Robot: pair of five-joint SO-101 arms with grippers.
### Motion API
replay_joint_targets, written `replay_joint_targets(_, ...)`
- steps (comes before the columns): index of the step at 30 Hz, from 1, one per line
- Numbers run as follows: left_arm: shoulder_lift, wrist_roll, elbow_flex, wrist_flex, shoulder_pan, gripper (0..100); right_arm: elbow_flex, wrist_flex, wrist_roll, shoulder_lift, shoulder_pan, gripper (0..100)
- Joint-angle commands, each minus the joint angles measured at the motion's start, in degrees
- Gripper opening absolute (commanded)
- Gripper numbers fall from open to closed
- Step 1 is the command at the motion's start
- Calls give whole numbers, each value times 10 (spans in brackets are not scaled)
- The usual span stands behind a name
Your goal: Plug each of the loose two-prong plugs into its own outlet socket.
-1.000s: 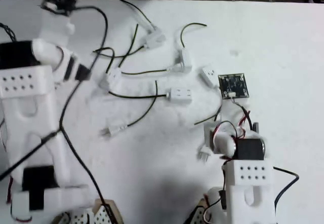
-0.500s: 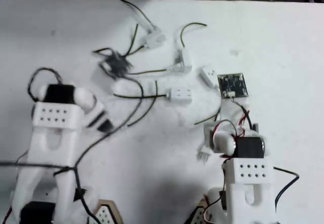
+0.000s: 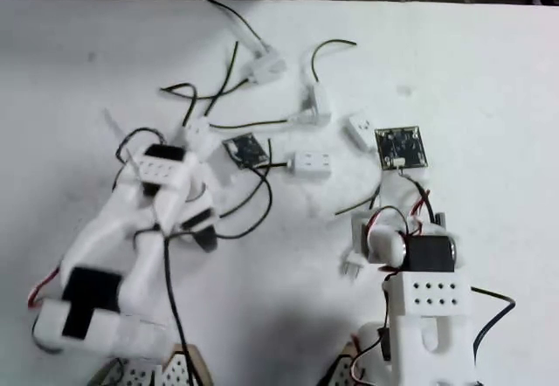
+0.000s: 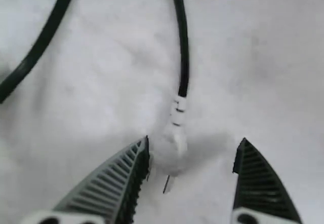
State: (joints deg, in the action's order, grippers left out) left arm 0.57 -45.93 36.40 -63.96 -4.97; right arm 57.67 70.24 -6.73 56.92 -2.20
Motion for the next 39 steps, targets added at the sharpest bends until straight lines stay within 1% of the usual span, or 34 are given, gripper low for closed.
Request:
replay_joint_targets(1,-59,-4,-74,-19,-10,189,-24,3,4,0,2,393)
replay_joint_targets(6,-70,-4,-65,-18,-38,35,-24,3,4,1,2,393)
replay_joint_targets(7,-64,-4,-59,-18,-48,15,-24,3,4,1,3,393)
replay_joint_targets(9,-38,2,-40,-18,-63,23,-24,3,4,1,3,393)
replay_joint_targets(16,159,125,-2,-18,-116,22,-24,3,4,1,5,393)
replay_joint_targets(20,246,216,-2,-18,-153,22,-24,3,4,1,6,393)
replay_joint_targets(24,261,308,-13,-9,-196,23,-24,3,4,1,6,393)
replay_joint_targets(28,235,380,-33,12,-218,25,-24,4,4,1,6,393)
replay_joint_targets(30,212,414,-39,23,-225,60,-24,4,4,1,6,393)
replay_joint_targets(31,200,432,-42,24,-226,103,-24,4,4,0,6,393)
replay_joint_targets(33,181,471,-48,21,-229,219,-23,4,4,-1,6,393)
replay_joint_targets(35,172,510,-59,4,-227,317,-23,4,4,-2,6,393)
replay_joint_targets(36,172,520,-70,-9,-226,324,-23,4,4,-2,6,393)
replay_joint_targets(39,176,512,-120,-63,-228,300,-22,4,4,-3,6,393)
